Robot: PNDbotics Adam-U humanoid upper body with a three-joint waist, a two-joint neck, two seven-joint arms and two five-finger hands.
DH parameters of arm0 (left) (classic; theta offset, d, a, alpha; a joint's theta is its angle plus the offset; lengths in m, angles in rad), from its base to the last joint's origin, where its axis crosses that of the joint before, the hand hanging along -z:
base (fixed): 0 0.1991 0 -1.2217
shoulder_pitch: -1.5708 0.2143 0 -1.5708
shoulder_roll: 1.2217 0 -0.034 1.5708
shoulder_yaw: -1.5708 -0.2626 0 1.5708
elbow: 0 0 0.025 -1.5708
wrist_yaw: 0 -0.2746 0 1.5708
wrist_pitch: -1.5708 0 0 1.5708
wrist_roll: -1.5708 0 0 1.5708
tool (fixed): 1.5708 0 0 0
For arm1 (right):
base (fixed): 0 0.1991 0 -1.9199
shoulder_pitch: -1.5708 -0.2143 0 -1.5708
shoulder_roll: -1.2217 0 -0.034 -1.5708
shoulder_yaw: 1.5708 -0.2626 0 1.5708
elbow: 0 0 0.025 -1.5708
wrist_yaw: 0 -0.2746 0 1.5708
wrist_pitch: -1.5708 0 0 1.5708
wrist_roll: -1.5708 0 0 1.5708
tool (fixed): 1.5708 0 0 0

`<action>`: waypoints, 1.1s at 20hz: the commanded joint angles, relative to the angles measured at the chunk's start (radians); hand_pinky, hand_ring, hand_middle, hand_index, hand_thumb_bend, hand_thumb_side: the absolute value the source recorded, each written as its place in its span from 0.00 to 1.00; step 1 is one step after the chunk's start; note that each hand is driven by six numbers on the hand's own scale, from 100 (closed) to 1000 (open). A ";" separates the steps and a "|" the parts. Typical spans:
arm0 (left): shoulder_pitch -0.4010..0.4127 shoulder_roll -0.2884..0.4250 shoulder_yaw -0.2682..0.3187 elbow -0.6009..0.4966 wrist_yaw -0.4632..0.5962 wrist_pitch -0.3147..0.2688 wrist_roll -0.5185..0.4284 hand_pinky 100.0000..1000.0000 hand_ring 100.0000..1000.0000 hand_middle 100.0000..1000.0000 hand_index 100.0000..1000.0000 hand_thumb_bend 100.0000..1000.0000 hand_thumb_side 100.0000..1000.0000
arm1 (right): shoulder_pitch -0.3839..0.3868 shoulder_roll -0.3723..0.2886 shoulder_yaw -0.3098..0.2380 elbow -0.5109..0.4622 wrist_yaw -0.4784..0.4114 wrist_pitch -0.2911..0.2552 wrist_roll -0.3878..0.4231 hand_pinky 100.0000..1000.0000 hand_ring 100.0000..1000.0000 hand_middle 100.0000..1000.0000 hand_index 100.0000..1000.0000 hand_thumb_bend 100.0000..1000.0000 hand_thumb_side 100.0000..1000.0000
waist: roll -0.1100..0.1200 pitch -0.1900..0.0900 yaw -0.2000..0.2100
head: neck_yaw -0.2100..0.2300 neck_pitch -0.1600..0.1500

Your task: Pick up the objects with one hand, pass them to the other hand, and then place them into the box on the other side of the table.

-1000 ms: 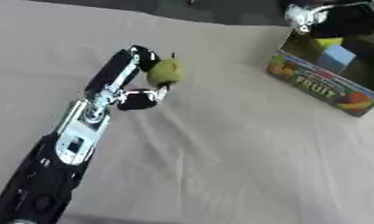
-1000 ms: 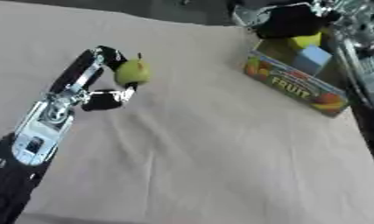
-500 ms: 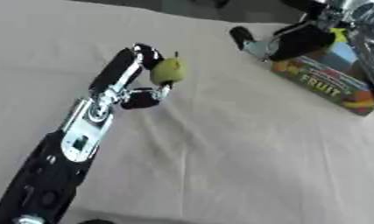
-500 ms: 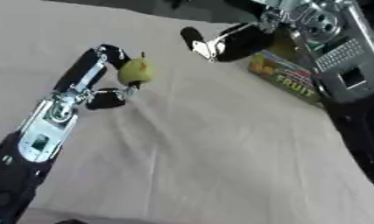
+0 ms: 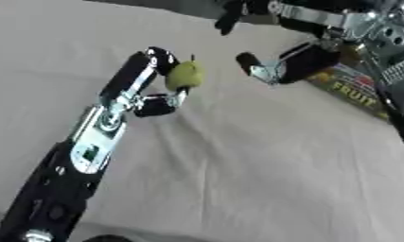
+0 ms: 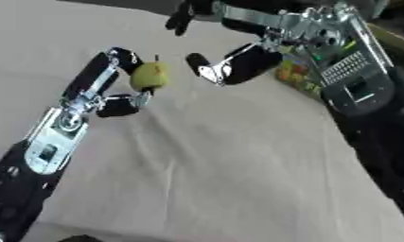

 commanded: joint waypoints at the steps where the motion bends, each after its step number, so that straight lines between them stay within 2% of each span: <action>1: -0.010 -0.007 0.007 -0.022 0.005 0.001 0.007 0.55 0.43 0.34 0.47 0.00 0.01 | -0.012 0.010 -0.002 -0.005 0.043 -0.007 -0.005 1.00 1.00 0.74 0.88 0.00 0.15 | 0.006 -0.020 0.001 | 0.006 -0.005; 13: -0.006 -0.027 0.004 -0.033 -0.002 -0.012 0.027 0.55 0.42 0.33 0.47 0.00 0.01 | -0.003 0.082 0.022 0.021 0.201 -0.002 -0.059 1.00 1.00 0.74 0.87 0.00 0.16 | 0.007 -0.020 0.005 | -0.003 -0.003; 22: -0.002 -0.025 0.004 -0.068 -0.009 -0.030 0.103 0.53 0.41 0.32 0.47 0.00 0.00 | 0.001 0.119 0.024 0.030 0.249 -0.011 -0.055 1.00 1.00 0.77 0.89 0.00 0.14 | 0.014 -0.028 0.008 | -0.015 -0.005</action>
